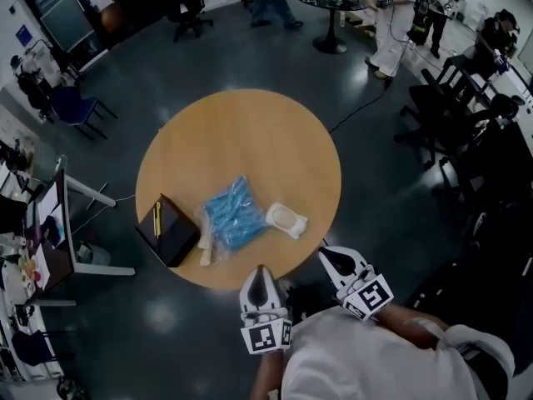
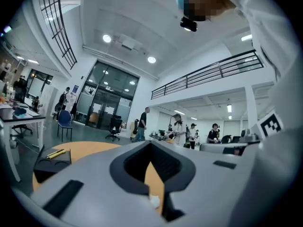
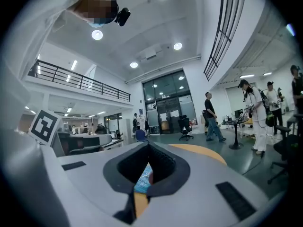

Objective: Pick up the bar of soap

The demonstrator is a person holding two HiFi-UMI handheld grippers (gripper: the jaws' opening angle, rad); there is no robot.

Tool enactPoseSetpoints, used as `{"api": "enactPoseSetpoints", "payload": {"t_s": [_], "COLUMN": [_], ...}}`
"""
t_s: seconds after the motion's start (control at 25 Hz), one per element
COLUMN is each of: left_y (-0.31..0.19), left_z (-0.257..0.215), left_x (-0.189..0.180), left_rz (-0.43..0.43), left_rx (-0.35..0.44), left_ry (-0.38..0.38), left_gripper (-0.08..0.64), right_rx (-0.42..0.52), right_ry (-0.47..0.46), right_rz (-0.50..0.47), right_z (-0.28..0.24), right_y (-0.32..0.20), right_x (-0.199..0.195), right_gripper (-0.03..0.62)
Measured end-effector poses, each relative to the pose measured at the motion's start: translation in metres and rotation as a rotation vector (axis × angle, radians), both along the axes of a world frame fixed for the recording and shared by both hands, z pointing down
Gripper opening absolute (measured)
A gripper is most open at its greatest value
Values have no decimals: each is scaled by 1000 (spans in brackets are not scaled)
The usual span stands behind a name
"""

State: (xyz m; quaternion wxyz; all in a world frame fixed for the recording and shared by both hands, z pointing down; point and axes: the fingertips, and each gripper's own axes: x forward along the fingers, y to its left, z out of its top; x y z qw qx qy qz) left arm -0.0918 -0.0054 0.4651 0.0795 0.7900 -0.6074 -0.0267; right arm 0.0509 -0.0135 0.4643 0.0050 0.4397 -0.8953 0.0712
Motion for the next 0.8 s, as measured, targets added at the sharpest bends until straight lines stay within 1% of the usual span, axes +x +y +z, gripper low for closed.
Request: {"api": "enactPoseSetpoints", "payload": {"t_s": [0.08,0.16,0.28,0.4,0.52,0.64,0.72,0.8], "left_y": [-21,-36,-50,-65,-81,-96,-101,-106], "left_z": [1,1,6,8,9,14,17,22], "left_x": [-9,-13,-14,-14,-13,-17,-21,-24], "left_rz": [24,41,58,67,56,31,20,4], "left_rx": [1,-4,-15,-22,-26,-30,-28,-40], "left_ry": [-1,17,39,47,52,50,30,27], "left_gripper": [6,6,6,6,6,6,6,6], "right_rx": [-8,-22,-28,-43,-73,-117,-162,-219], "right_ry": [17,41,65,58,69,128,193,260], "right_rz": [28,38,22,8,-7,-27,-40,-78], "right_z": [3,9,14,17,32,65,94,122], "right_y": [-19,-34,-52,-71,-88,-103,-112,-120], "right_x": [-7,-13,-24,-33,-37,-37,-37,-41], "right_gripper": [14,14,14,14,14,14,14,14]}}
